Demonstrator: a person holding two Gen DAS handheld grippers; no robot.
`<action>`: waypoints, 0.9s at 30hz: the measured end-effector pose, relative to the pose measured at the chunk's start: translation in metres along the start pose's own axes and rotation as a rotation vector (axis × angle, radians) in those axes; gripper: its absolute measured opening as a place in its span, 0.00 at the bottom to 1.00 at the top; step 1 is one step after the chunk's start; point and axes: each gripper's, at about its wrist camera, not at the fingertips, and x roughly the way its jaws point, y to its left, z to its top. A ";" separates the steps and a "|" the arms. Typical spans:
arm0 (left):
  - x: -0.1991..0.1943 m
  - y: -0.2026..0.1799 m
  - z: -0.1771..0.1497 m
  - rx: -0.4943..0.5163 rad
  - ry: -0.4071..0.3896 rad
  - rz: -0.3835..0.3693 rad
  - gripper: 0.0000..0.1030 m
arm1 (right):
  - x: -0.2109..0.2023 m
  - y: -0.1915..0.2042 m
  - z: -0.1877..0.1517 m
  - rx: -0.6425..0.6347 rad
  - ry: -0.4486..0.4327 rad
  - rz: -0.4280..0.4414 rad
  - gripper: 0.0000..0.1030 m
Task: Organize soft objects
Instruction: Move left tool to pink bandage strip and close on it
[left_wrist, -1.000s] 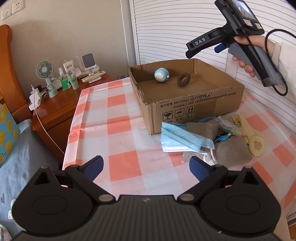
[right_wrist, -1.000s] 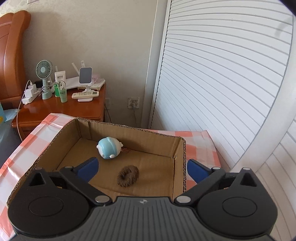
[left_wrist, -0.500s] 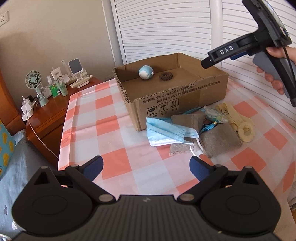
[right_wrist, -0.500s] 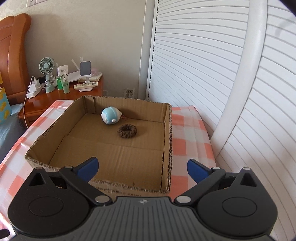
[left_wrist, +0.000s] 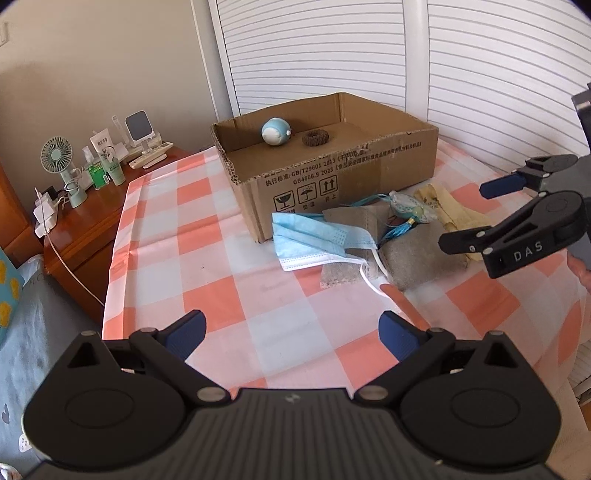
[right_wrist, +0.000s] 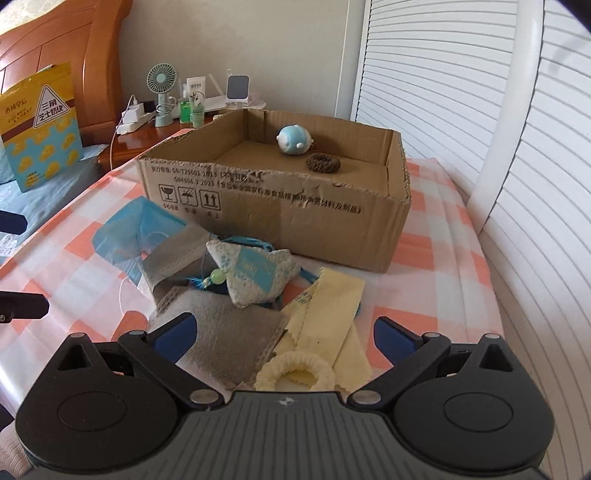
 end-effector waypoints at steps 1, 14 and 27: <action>-0.001 0.000 -0.001 -0.002 0.001 -0.002 0.97 | 0.001 0.002 -0.003 -0.001 0.005 0.011 1.00; 0.003 -0.003 -0.005 0.012 0.022 -0.019 0.97 | 0.004 0.011 -0.026 0.040 0.077 0.129 1.00; 0.031 -0.033 0.011 0.092 0.048 -0.129 0.97 | -0.014 0.036 -0.051 -0.041 0.083 0.059 1.00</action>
